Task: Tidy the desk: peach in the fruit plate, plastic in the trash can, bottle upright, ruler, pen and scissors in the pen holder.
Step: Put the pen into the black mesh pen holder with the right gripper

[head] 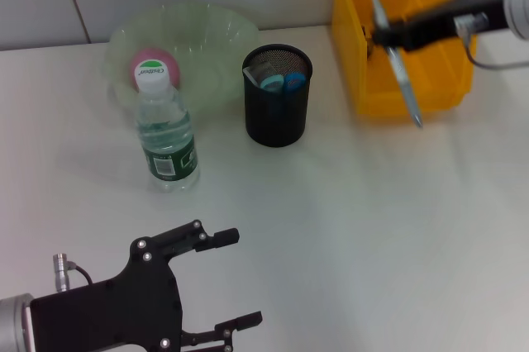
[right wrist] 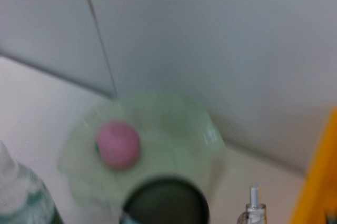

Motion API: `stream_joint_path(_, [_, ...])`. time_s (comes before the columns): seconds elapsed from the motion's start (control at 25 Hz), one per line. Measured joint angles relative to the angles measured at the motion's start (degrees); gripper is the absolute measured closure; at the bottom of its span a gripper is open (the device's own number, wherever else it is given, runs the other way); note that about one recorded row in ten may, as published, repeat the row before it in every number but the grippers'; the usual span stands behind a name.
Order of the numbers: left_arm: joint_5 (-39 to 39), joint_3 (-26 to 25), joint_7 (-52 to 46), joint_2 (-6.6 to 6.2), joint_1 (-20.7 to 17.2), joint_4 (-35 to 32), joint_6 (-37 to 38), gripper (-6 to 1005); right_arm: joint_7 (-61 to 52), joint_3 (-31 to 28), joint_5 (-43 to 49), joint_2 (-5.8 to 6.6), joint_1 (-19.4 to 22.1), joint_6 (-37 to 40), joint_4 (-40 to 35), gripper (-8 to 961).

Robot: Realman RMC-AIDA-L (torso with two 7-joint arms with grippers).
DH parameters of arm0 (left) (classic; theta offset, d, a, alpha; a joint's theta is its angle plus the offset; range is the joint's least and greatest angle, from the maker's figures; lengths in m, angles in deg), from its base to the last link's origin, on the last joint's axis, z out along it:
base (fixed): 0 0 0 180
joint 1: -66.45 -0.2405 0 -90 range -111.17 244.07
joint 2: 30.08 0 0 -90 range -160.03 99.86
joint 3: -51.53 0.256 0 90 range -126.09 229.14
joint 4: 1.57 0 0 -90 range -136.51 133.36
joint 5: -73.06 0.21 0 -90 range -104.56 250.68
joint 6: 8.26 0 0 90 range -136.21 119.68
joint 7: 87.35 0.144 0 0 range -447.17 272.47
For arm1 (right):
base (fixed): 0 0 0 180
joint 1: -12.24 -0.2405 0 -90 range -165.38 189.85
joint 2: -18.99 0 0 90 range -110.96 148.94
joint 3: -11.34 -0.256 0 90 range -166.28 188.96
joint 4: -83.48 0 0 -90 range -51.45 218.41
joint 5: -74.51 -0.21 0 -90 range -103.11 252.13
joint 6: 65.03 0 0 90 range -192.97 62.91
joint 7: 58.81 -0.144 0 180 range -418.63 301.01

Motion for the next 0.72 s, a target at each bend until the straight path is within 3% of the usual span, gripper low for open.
stream_joint_path(0.36, [-0.01, -0.09, -1.84, 0.03, 0.68, 0.08, -0.16, 217, 15.25, 2.31, -10.48, -0.13, -3.64, -12.13, 5.15, 771])
stream_joint_path(0.64, [-0.01, -0.01, -3.15, 0.11, 1.51, 0.78, -0.49, 217, 31.62, 10.59, -23.12, -0.20, -5.10, -23.08, 14.42, 771])
stream_joint_path(0.72, [-0.01, -0.12, -3.54, 0.17, 1.71, 1.33, -0.50, 217, 41.41, 14.74, -30.77, -0.32, -4.91, -28.09, 18.83, 770])
